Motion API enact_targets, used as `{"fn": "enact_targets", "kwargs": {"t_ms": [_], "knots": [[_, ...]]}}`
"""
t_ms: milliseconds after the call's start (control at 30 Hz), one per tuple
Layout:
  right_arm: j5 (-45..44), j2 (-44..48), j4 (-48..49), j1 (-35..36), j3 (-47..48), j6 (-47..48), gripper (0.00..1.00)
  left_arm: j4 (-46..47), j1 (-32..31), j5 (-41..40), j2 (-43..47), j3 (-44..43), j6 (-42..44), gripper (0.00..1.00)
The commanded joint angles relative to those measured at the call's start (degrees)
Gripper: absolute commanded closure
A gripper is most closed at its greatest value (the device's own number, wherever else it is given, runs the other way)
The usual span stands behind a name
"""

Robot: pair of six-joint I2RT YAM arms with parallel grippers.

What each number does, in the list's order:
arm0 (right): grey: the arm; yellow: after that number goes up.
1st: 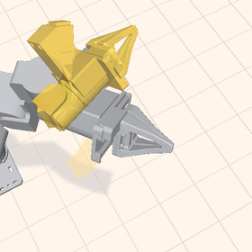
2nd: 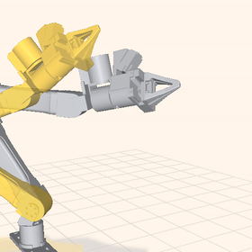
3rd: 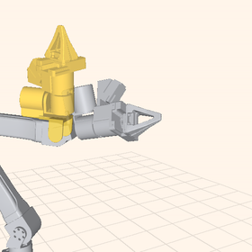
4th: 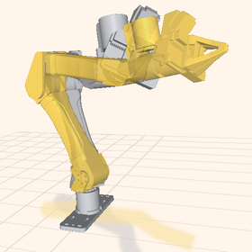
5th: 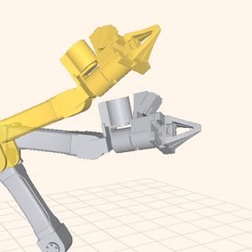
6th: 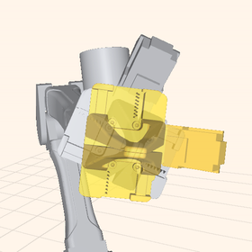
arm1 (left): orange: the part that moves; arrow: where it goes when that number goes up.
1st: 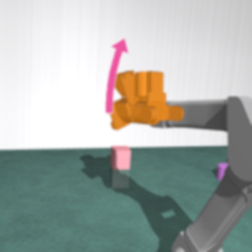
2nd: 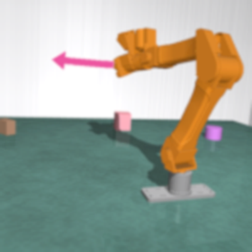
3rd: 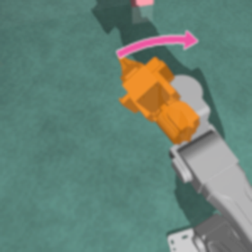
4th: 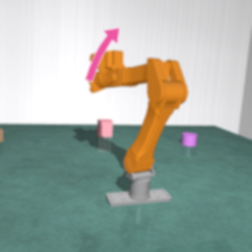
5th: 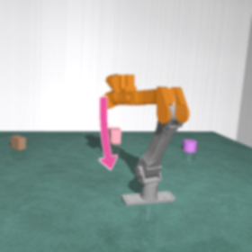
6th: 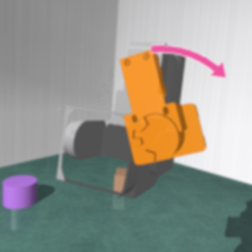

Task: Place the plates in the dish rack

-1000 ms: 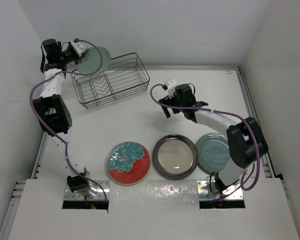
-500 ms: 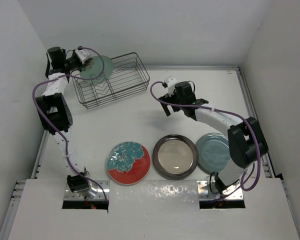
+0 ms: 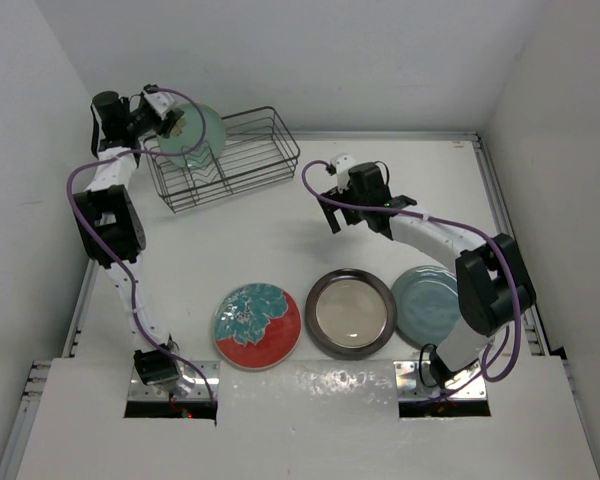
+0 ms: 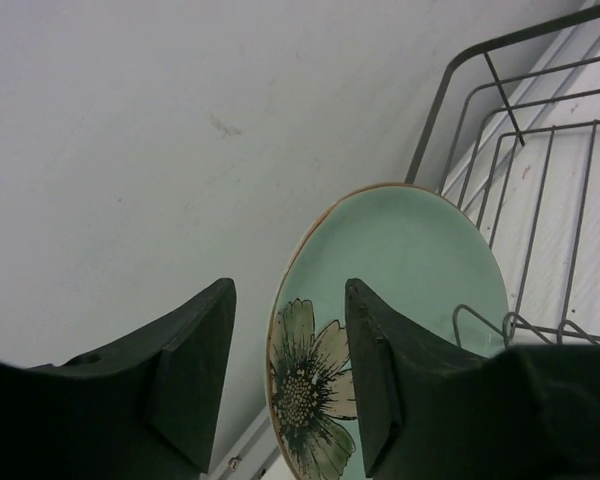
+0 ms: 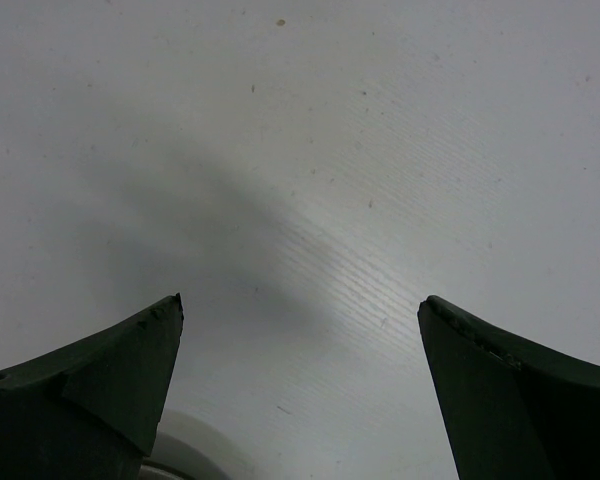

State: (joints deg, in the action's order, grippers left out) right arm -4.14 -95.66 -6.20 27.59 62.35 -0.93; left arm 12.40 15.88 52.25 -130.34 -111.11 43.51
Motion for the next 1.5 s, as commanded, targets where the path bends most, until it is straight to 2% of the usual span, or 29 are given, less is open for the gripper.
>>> {"fn": "enact_targets", "kwargs": {"t_ms": [0,200,333,433,467,500,533,567,600,633,667,700,733,800,867,900,933,1000,1133,1167,1333,1467], "knots": [[-0.95,1.00,0.04,0.97,1.82,-1.01,0.01,1.33,0.56,4.17,4.48,-0.87,0.60,0.52],[-1.22,2.32,1.28,1.58,0.41,-0.92,0.01,0.69,0.56,3.12,7.03,0.90,-0.70,0.34],[-2.80,2.32,0.48,2.11,1.02,-0.91,0.01,2.10,0.64,2.33,9.49,-0.77,-7.19,0.27],[-3.15,1.71,0.40,2.11,3.38,-2.84,0.01,-6.21,-0.23,1.19,10.54,-6.38,-8.71,0.29],[-2.89,1.27,-0.04,2.11,6.44,-3.29,0.01,-17.30,-0.67,0.84,10.90,-8.05,-6.61,0.30],[-2.72,0.57,-0.74,2.03,8.65,-4.07,0.01,-22.72,-1.11,0.75,11.34,-9.29,-3.37,0.32],[-2.89,-2.14,-3.27,1.68,11.80,-5.65,0.01,-27.65,-1.98,0.05,12.91,-8.78,2.66,0.32],[-2.72,-4.34,-5.21,1.33,20.19,-6.62,0.04,-30.13,-2.25,-4.91,13.88,-7.47,1.94,0.32],[-2.19,-6.97,-7.67,0.89,25.49,-7.85,0.06,-28.50,-2.34,-8.27,15.02,-3.19,-2.42,0.32],[-1.66,-10.22,-13.26,0.10,31.72,-10.47,0.08,-26.57,-1.91,-12.31,17.12,-0.97,-12.99,0.32],[-0.70,-17.56,-16.01,-0.08,44.75,-11.54,0.12,-24.03,-1.47,-20.26,18.27,1.57,-17.18,0.33],[-0.61,-21.46,-18.56,-0.17,50.62,-12.16,0.13,-22.61,-1.12,-24.26,19.68,6.99,-21.32,0.33],[-1.13,-28.37,-21.46,-0.17,60.60,-12.69,0.15,-19.29,-0.77,-34.13,22.65,10.01,-28.32,0.33],[-1.74,-33.43,-19.93,-0.61,65.95,-15.40,0.21,-18.38,-0.94,-42.54,24.69,15.37,-35.55,0.33],[-1.05,-36.51,-14.66,-1.22,65.63,-18.57,0.24,-22.92,-1.20,-49.40,24.70,15.05,-38.66,0.34],[-0.87,-36.79,-7.59,-1.66,64.32,-21.02,0.26,-24.43,-1.81,-49.70,24.00,14.52,-39.28,0.33],[-0.87,-37.06,-3.60,-1.67,61.08,-21.13,0.27,-25.40,-2.08,-49.96,23.91,14.61,-39.03,0.33],[-2.54,-39.77,2.30,-1.75,60.78,-21.13,0.28,-24.28,-2.43,-51.02,23.99,17.06,-38.67,0.32],[2.02,-50.14,4.43,-2.11,75.34,-23.50,0.34,-22.07,-2.43,-47.95,22.77,18.74,-38.23,0.32],[2.29,-51.11,4.79,-2.02,75.99,-23.68,0.35,-21.98,-2.52,-48.29,22.33,18.74,-38.32,0.32],[0.54,-48.13,8.57,-1.93,64.32,-25.27,0.37,-21.63,-1.91,-51.98,18.64,18.04,-38.76,0.32],[3.34,-52.78,4.80,-1.84,69.39,-25.52,0.42,-21.46,-1.90,-51.99,16.62,18.91,-39.11,0.33]]}}
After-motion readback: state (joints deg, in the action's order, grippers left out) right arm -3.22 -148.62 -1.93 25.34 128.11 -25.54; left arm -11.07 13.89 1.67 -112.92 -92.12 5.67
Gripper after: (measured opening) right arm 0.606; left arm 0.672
